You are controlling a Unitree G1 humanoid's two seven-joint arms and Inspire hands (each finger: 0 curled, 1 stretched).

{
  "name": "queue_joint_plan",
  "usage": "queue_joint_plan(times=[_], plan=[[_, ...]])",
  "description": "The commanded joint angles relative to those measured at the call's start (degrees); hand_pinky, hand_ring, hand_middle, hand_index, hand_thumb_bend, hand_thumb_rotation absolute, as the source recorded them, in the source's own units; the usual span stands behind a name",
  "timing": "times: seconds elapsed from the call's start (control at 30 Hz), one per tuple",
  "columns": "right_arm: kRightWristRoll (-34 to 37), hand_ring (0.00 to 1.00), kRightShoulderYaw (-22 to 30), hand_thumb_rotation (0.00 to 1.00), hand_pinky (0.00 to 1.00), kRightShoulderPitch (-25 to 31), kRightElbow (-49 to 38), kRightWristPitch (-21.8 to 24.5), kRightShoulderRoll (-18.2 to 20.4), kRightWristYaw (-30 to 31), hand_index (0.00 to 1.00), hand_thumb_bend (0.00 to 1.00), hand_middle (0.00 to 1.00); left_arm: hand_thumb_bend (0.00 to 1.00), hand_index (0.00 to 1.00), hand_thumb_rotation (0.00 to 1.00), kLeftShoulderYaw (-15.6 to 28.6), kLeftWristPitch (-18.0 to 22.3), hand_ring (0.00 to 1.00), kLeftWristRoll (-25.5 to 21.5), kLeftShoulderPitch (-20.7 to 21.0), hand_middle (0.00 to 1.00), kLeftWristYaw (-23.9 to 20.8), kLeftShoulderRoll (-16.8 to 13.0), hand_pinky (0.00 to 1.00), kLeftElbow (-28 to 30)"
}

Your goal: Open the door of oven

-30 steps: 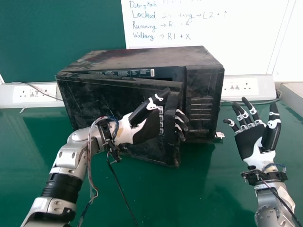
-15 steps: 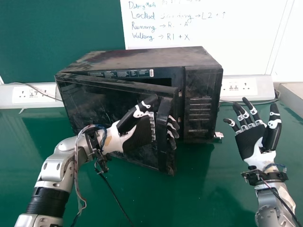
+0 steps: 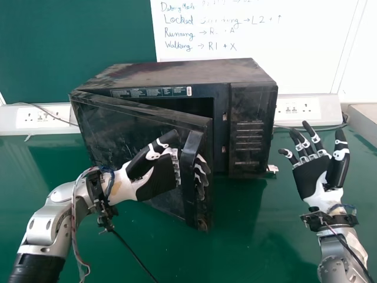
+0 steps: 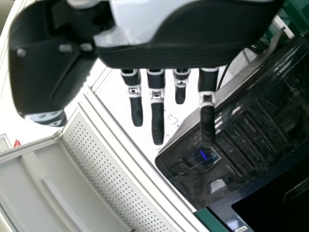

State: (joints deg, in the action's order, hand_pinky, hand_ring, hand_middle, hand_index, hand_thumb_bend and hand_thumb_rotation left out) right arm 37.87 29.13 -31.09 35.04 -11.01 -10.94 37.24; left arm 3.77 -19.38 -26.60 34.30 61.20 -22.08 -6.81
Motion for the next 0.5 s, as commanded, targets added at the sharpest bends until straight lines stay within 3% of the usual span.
queue_joint_plan(times=[0.0, 0.17, 0.47], plan=[[0.2, 0.46, 0.2, 0.86, 0.55, -0.8, 0.4, -0.2, -0.2, -0.1, 0.54, 1.0, 0.51, 0.77, 0.83, 0.9, 2.6, 0.2, 0.52, -1.7, -0.9, 0.66, -1.2, -1.3, 0.42, 1.2], [0.2, 0.46, 0.2, 0.85, 0.55, -0.9, 0.4, -0.3, -0.2, 0.0, 0.54, 1.0, 0.51, 0.77, 0.83, 0.91, 2.9, 1.2, 0.51, -2.5, -2.6, 0.66, -1.4, -1.6, 0.41, 1.9], [0.1, 0.46, 0.2, 0.86, 0.55, -0.8, 0.3, -0.4, -0.4, -0.2, 0.53, 1.0, 0.51, 0.77, 0.8, 0.86, 5.1, -3.2, 0.48, -5.6, -5.5, 0.64, -2.3, -2.9, 0.39, 5.3]])
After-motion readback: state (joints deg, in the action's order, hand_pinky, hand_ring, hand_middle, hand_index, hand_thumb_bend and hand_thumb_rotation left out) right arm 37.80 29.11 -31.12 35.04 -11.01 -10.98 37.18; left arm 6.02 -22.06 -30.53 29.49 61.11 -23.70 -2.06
